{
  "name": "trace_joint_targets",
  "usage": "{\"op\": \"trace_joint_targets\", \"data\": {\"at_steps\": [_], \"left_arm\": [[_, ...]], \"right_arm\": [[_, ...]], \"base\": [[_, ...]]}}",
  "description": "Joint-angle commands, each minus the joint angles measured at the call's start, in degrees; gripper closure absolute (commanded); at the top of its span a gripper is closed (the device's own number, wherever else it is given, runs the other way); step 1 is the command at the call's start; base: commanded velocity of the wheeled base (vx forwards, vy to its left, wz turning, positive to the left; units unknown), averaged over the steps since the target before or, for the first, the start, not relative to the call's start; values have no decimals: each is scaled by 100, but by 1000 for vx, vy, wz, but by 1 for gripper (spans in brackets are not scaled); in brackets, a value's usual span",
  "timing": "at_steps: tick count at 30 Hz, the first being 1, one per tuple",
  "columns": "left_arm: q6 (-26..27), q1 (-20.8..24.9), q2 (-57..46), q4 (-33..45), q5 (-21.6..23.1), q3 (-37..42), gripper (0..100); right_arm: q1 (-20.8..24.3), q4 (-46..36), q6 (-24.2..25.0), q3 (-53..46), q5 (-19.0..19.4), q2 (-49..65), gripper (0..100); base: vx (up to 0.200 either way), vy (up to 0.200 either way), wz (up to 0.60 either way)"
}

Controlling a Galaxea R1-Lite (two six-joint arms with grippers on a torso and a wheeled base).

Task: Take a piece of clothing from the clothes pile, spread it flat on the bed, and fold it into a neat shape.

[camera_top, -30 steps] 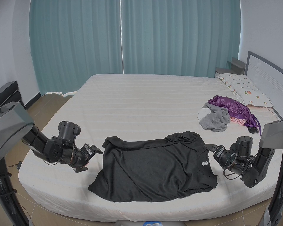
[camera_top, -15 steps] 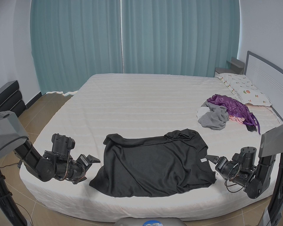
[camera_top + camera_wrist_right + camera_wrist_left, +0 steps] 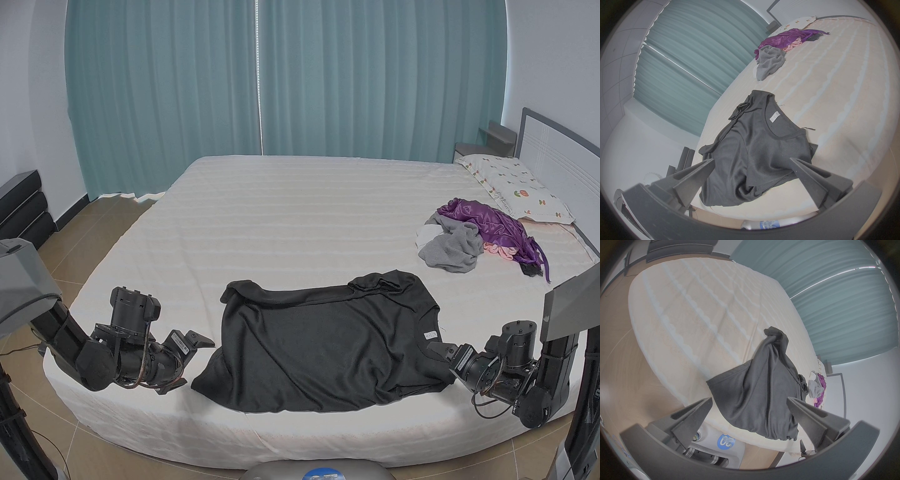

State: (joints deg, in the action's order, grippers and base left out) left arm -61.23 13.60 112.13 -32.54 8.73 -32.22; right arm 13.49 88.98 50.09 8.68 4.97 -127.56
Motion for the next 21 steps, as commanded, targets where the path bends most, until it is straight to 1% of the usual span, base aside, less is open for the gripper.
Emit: {"op": "trace_joint_targets", "data": {"at_steps": [1,3,9,13,19,21], "left_arm": [[-3,28,-7,2,-3,5,0],[-82,46,-16,2,-3,5,0],[-82,55,-16,-7,-12,5,0],[-82,46,-16,2,-38,5,0],[-82,37,-7,2,-442,40,0],[-82,37,-16,2,-504,84,0]], "right_arm": [[4,85,1,2,4,-5,0],[4,85,-8,2,4,30,0],[-14,76,-8,-7,-5,162,0],[-14,76,1,-7,4,109,0],[-5,76,9,-15,4,91,0],[-5,76,9,-33,12,91,0]], "base": [[0,-200,0],[0,-200,0],[0,-200,0],[0,0,0],[0,0,0],[0,0,0]]}}
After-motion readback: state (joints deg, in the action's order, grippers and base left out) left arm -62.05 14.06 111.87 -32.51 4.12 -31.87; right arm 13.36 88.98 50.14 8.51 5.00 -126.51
